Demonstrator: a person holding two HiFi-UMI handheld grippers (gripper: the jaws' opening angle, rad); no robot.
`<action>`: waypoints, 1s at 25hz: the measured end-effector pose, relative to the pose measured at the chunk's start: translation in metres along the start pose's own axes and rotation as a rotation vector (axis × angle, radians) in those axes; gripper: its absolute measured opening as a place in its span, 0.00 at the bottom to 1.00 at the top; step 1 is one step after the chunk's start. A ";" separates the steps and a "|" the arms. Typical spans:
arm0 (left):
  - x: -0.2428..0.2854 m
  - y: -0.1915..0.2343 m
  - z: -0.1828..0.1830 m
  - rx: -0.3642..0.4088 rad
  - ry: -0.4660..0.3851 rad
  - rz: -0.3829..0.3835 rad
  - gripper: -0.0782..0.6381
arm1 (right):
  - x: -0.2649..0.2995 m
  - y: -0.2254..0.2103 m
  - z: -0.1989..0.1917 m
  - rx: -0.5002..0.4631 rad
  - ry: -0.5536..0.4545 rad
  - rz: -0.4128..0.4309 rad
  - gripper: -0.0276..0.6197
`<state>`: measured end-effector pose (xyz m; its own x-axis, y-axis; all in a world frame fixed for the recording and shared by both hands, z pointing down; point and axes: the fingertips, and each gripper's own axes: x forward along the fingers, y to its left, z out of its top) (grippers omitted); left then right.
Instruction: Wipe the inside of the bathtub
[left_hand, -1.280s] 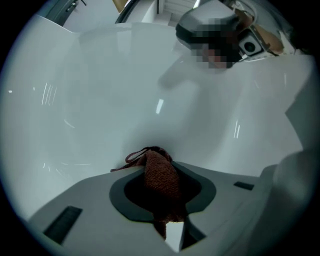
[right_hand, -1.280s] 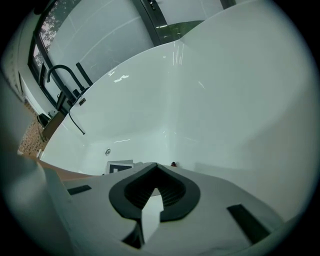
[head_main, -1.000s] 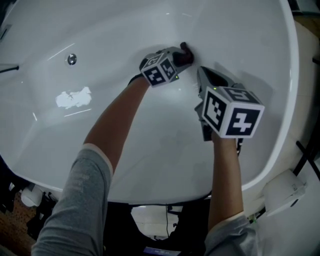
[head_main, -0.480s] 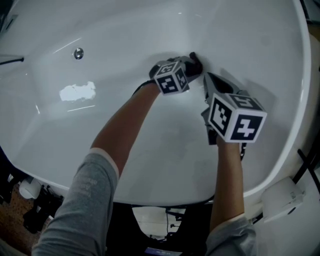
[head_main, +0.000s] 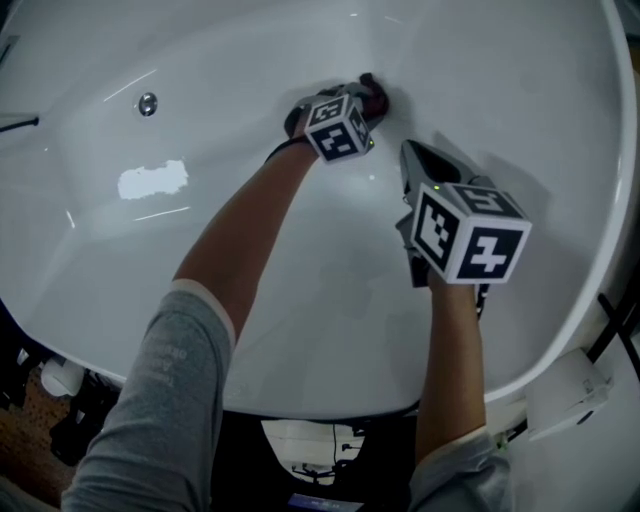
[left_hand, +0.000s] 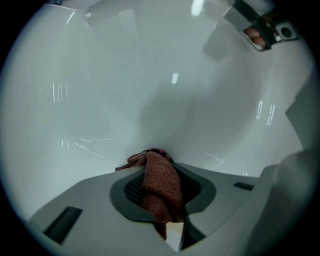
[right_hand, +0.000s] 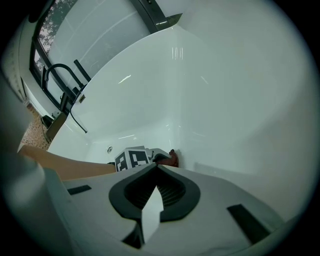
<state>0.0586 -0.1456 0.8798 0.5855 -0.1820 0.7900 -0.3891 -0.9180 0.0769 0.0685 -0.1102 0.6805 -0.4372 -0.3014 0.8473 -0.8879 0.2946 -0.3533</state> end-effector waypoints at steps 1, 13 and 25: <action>0.001 0.002 -0.001 -0.008 0.008 0.004 0.25 | 0.001 0.001 0.000 0.000 -0.001 0.005 0.06; 0.001 -0.087 -0.029 0.117 0.061 -0.190 0.25 | 0.013 0.009 -0.005 -0.012 0.013 0.009 0.06; -0.014 -0.007 -0.057 0.029 0.135 -0.012 0.25 | 0.018 0.013 -0.003 -0.050 0.017 0.007 0.06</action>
<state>0.0129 -0.1165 0.9026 0.4887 -0.1235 0.8637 -0.3602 -0.9302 0.0708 0.0496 -0.1093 0.6918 -0.4404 -0.2840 0.8517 -0.8765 0.3416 -0.3393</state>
